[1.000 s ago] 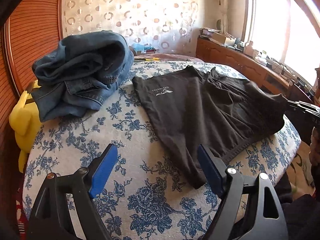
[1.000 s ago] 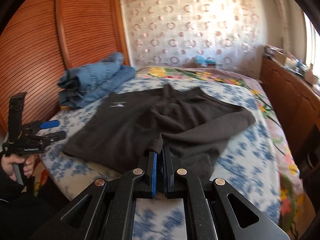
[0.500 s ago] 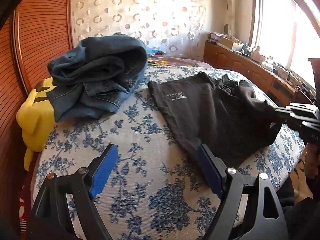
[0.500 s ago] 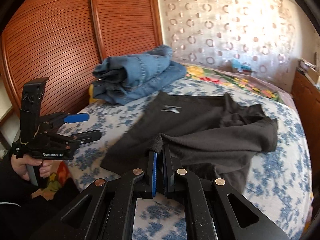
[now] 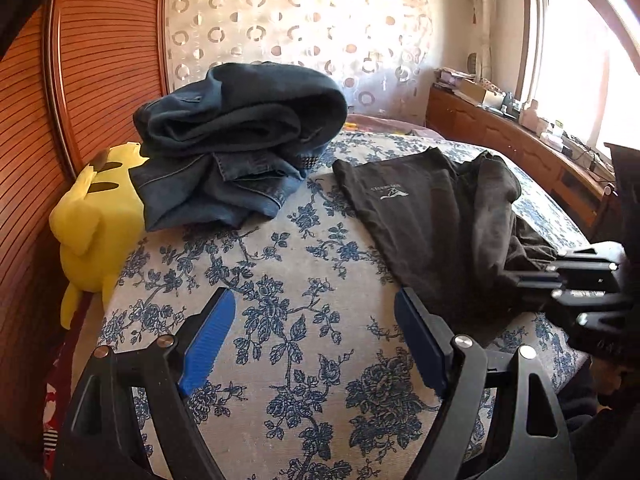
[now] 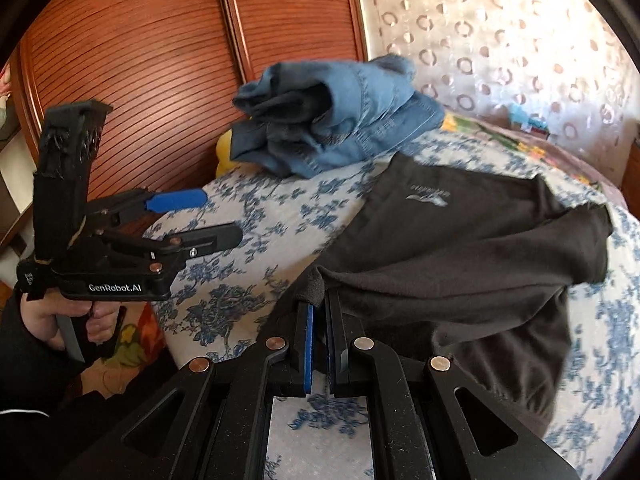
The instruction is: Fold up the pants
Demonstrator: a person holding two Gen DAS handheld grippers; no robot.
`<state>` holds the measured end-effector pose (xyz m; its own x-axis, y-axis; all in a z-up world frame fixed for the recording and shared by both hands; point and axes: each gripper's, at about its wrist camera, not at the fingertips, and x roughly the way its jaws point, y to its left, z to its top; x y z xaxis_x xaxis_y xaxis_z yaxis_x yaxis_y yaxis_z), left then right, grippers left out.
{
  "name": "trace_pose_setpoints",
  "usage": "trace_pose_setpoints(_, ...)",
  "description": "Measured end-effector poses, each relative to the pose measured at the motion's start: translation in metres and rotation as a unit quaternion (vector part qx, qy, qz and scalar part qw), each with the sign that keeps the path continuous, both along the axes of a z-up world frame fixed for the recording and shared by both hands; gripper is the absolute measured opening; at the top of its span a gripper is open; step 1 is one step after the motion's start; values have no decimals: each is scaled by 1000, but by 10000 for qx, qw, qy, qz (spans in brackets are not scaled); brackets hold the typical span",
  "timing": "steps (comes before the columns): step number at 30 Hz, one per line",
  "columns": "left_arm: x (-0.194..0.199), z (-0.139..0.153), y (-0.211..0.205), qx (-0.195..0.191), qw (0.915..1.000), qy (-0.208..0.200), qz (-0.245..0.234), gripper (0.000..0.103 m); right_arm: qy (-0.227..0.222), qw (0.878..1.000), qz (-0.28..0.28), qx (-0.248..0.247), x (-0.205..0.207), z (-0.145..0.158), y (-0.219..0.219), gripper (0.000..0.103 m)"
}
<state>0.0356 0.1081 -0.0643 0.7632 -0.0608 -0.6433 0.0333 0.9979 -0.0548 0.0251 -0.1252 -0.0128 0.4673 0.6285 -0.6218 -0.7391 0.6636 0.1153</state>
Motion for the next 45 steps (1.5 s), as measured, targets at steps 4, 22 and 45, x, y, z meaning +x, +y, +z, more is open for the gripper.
trace_pose_setpoints(4, 1, -2, -1, -7, 10000, 21, -2, 82, 152, 9998, 88, -97, 4, -8, 8, 5)
trace_pose_setpoints(22, 3, -4, -12, -13, 9999, 49, -94, 82, 227, 9995, -74, -217, -8, -8, -16, 27)
trace_pose_setpoints(45, 12, -6, -64, 21, 9969, 130, -775, 82, -250, 9840, -1762, -9, 44, 17, -106, 35)
